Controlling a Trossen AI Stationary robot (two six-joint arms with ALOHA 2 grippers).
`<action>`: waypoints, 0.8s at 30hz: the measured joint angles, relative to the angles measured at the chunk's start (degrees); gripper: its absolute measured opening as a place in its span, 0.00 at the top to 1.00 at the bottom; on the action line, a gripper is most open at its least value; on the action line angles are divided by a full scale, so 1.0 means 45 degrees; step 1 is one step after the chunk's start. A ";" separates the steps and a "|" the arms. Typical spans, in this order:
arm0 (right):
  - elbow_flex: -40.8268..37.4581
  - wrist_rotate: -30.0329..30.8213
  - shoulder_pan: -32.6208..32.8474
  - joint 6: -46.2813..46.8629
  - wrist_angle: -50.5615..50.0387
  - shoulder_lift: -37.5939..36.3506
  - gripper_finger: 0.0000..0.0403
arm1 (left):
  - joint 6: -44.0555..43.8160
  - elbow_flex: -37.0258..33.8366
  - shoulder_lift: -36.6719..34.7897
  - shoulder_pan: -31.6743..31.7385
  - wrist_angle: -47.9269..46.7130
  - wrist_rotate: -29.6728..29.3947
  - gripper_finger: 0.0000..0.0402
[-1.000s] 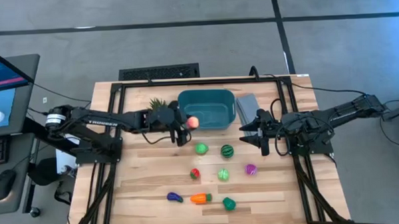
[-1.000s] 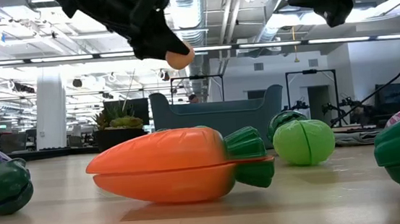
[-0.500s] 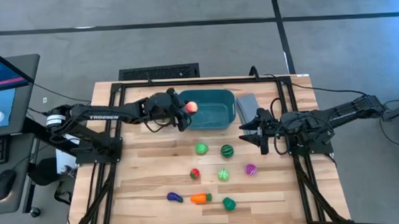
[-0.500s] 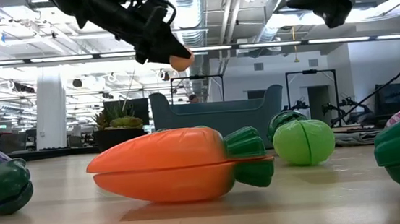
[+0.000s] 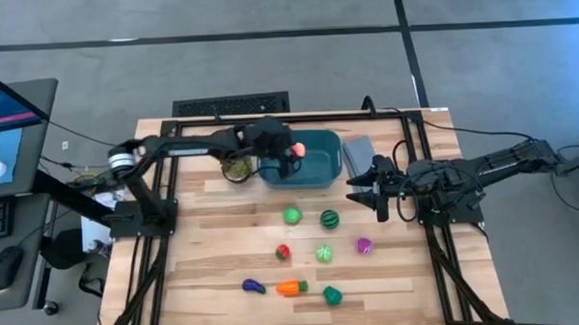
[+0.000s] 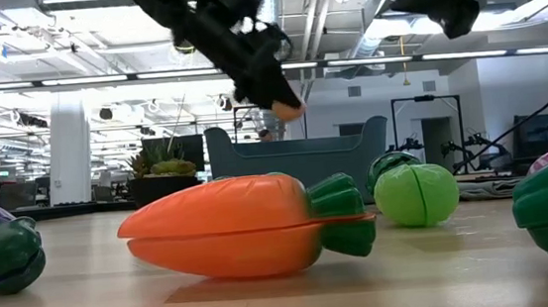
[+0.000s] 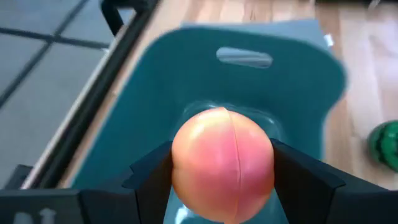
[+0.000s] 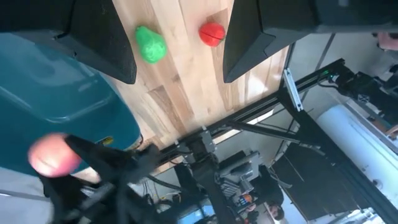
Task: Pick and placing Produce into tupperware
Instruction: Put the peach into the blue bin
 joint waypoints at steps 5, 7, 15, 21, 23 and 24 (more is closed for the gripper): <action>0.0000 0.0022 0.0115 0.0024 0.0016 0.0004 0.34 | 0.0131 0.1502 0.1467 0.0215 -0.1553 0.0254 0.43; 0.0000 0.0027 0.0176 0.0026 0.0052 0.0004 0.34 | 0.0133 0.1993 0.1854 0.0236 -0.1864 0.0465 0.43; 0.0000 0.0027 0.0169 0.0029 0.0065 0.0004 0.34 | 0.0165 0.3177 0.3048 0.0236 -0.3063 0.0637 0.43; 0.0000 0.0026 0.0169 0.0029 0.0046 0.0004 0.34 | 0.0119 0.3201 0.3202 0.0271 -0.3145 0.0574 0.43; 0.0000 0.0027 0.0169 0.0029 0.0046 0.0004 0.34 | 0.0091 0.3203 0.3292 0.0351 -0.3357 0.0656 0.43; 0.0000 0.0027 0.0169 0.0029 0.0046 0.0004 0.34 | 0.0078 0.3229 0.3422 0.0378 -0.3329 0.0737 0.43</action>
